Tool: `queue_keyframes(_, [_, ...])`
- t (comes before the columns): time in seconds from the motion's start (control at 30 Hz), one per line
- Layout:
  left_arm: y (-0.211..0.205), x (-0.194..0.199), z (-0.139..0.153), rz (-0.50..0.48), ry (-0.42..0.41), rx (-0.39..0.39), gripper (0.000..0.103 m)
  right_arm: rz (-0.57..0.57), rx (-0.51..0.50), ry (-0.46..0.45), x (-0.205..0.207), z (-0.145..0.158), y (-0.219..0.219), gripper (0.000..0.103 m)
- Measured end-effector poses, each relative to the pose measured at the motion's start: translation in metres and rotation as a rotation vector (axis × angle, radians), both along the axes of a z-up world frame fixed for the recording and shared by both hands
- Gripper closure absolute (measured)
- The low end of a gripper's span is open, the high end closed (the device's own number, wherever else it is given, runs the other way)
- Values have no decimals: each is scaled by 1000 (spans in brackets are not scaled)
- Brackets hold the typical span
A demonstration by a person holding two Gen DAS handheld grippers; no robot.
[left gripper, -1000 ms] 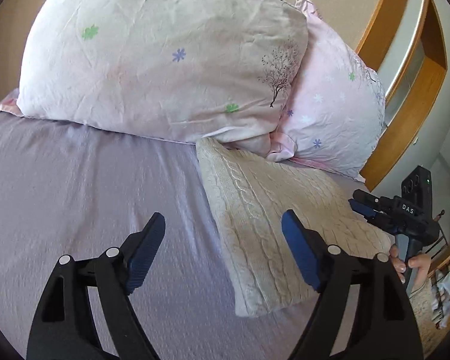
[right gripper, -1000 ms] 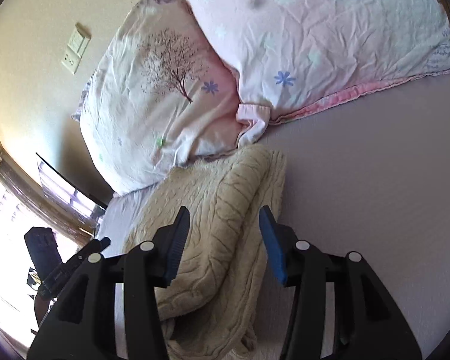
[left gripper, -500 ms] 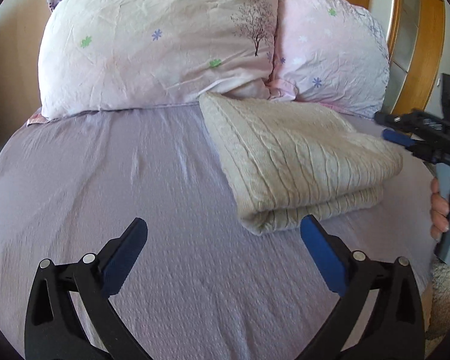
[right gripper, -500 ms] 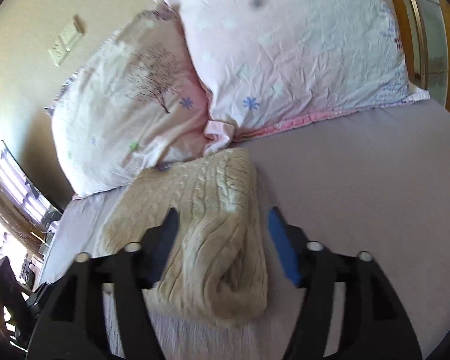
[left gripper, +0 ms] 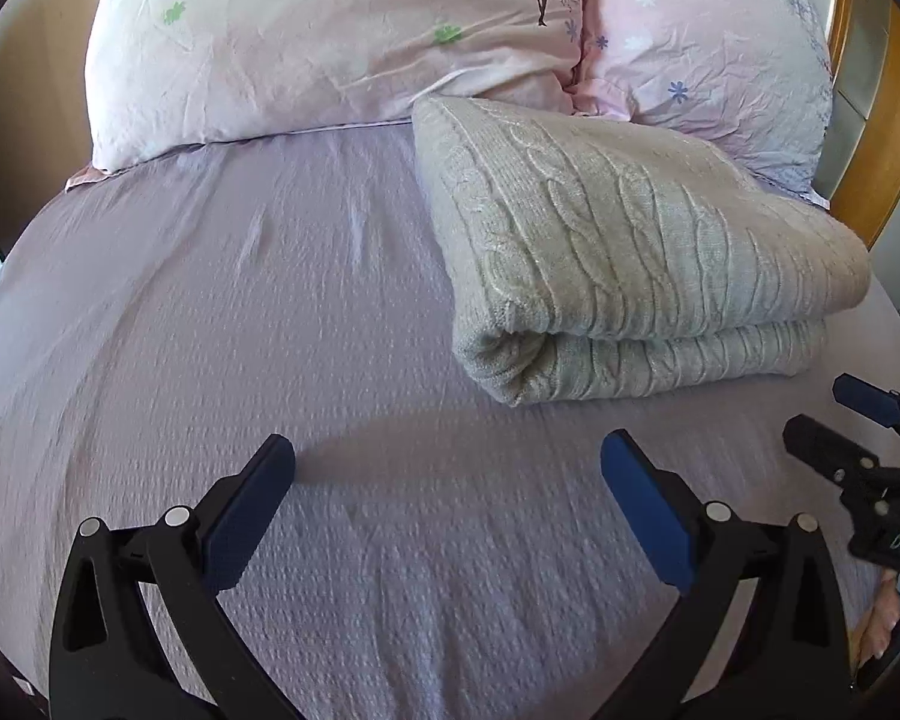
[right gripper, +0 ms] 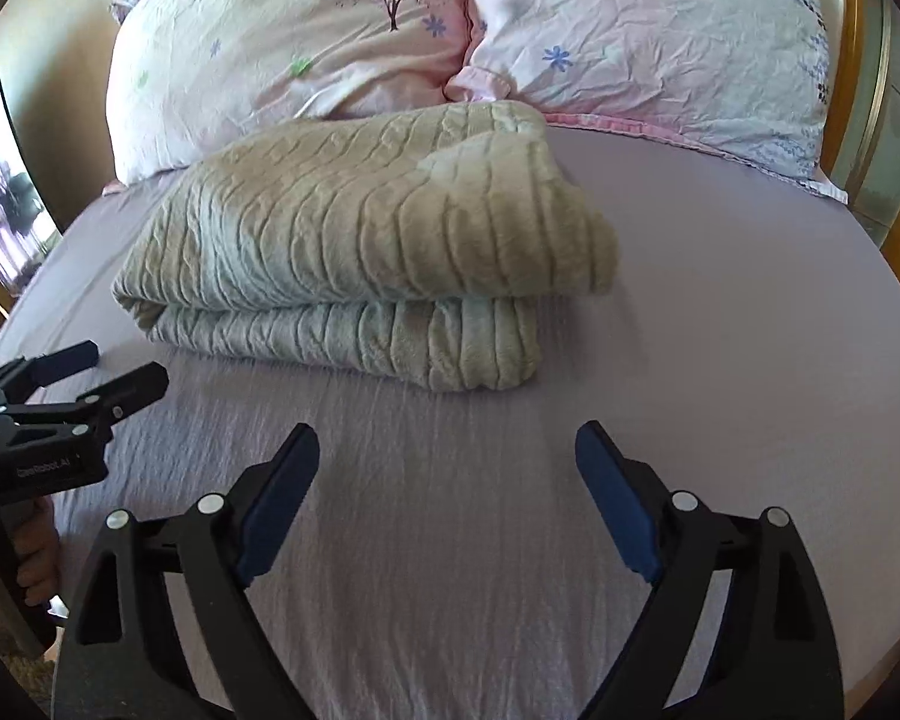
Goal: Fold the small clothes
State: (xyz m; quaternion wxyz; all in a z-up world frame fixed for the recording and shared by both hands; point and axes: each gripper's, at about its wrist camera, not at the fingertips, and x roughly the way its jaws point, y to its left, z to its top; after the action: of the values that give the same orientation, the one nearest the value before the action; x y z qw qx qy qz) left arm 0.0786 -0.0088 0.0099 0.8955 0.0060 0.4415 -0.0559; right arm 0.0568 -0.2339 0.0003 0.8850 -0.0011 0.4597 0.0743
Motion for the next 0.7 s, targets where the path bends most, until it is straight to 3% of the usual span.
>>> queue_keyframes(0.1, [-3, 0, -1, 1, 2, 26, 1, -10, -63, 5, 1, -6, 9, 2])
queue_keyframes(0.17, [-7, 0, -2, -17, 7, 63, 1, -26, -44, 6, 0, -8, 7, 2])
queue_keyframes(0.7, [-7, -1, 1, -31, 2, 63, 1, -32, -46, -19, -4, -10, 9, 2])
